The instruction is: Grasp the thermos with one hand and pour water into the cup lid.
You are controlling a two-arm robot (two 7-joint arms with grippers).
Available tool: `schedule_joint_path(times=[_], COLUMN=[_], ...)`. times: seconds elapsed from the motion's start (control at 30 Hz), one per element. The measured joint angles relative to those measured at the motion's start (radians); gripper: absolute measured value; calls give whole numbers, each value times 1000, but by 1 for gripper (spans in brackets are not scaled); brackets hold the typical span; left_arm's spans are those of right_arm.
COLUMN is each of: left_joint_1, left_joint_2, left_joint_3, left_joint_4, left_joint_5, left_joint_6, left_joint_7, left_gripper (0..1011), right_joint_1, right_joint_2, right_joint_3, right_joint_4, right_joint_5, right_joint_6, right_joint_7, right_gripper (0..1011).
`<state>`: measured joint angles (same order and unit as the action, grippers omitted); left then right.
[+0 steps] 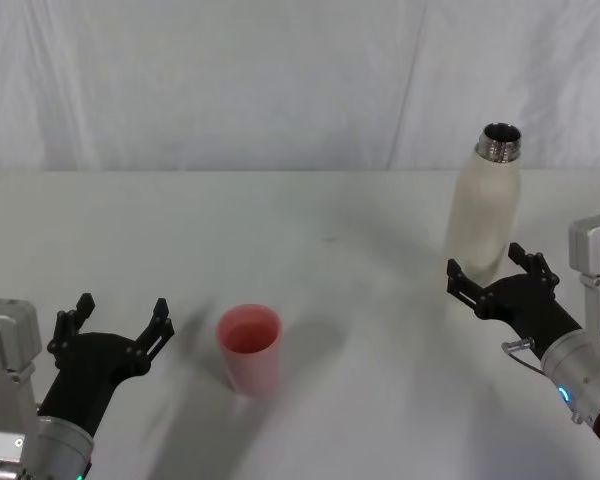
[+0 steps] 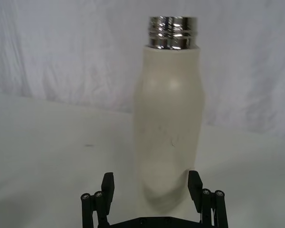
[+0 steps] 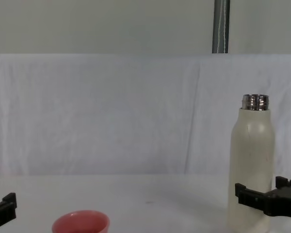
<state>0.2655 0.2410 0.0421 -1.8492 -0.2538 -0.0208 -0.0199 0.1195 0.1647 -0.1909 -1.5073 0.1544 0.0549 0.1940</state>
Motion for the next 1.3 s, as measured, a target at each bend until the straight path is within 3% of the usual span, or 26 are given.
schedule_joint_path(times=[0.43,1.3], left_joint_1=[0,0], left_joint_2=[0,0], left_joint_3=[0,0], left_joint_4=[0,0], left_joint_5=[0,0], left_joint_6=[0,0], left_joint_7=[0,0], left_gripper=[1001,1001], right_joint_1=[23,43], right_joint_2=[-30,-28], right_joint_3=[22,13], right_joint_4=[45,65], right_joint_5=[38,53], right_joint_6=[-21,-24], right_joint_7=[-13,-9], right_gripper=[1001,1001])
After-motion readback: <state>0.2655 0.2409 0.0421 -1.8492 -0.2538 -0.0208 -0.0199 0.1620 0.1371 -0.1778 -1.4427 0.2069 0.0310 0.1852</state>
